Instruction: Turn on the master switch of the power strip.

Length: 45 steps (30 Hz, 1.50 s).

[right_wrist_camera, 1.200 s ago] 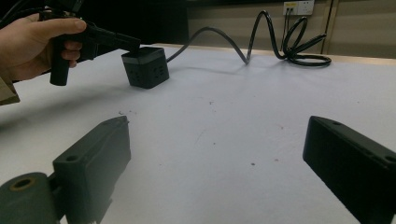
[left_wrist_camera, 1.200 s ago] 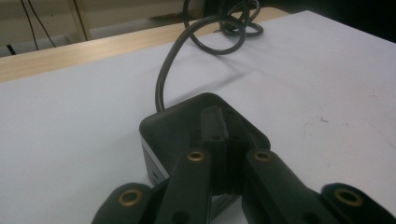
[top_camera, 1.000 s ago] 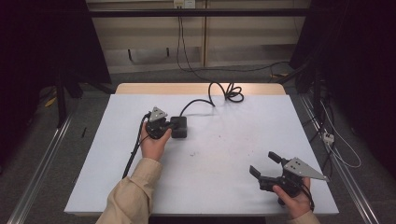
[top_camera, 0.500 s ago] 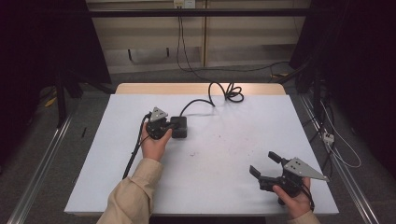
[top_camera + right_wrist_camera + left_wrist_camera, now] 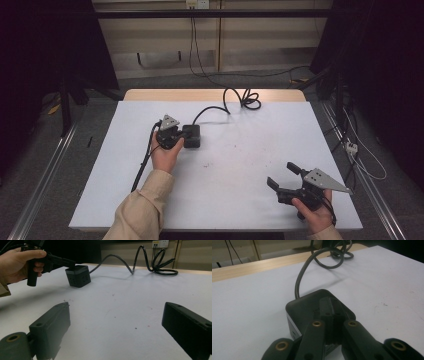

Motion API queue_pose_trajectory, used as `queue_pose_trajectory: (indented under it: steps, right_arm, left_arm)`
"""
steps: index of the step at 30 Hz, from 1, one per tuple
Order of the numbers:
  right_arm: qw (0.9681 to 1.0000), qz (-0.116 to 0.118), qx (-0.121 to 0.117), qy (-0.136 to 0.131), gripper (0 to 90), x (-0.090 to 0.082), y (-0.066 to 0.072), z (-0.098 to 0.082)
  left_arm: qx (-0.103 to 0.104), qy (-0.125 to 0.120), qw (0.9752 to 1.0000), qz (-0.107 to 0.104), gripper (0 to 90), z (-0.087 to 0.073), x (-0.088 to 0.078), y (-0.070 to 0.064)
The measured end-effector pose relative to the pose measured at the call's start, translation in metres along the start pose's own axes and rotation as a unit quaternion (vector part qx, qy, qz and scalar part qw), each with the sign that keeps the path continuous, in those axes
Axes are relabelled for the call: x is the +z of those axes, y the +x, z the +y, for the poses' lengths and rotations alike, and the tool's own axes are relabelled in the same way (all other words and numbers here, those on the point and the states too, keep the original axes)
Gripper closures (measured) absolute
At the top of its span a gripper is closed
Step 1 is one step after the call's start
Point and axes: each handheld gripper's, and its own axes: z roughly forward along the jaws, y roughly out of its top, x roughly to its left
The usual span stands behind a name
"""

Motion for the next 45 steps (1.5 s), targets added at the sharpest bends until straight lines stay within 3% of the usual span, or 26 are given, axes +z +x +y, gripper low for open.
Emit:
queue_pose_trajectory:
  steps: [14,18,28,33,40,45]
  right_arm:
    - [1.0,-0.001,0.0,-0.002,7.7,0.0,0.0,0.0]
    - [1.0,0.002,0.001,-0.001,7.7,0.001,0.0,0.0]
    - [1.0,0.001,0.002,-0.001,7.7,0.001,0.0,0.0]
    - [1.0,0.002,0.001,-0.001,7.7,0.002,0.0,0.0]
    - [1.0,0.003,0.003,-0.001,7.7,0.003,0.0,0.0]
    - [1.0,0.003,0.005,0.001,7.7,0.003,0.0,0.0]
  left_arm:
    - [-0.022,-0.008,0.9997,-0.006,89.0,0.0,0.0,0.002]
    - [-0.026,-0.01,0.9996,-0.003,77.1,0.001,0.0,0.002]
    - [-0.037,-0.004,0.9992,-0.013,37.2,0.004,-0.007,0.002]
    - [-0.042,-0.005,0.9988,-0.025,27.0,0.005,-0.01,0.001]
    - [-0.04,-0.004,0.9983,-0.043,21.1,0.006,-0.013,-0.002]
    - [-0.028,0.0,0.9982,-0.054,16.7,0.007,-0.019,-0.003]
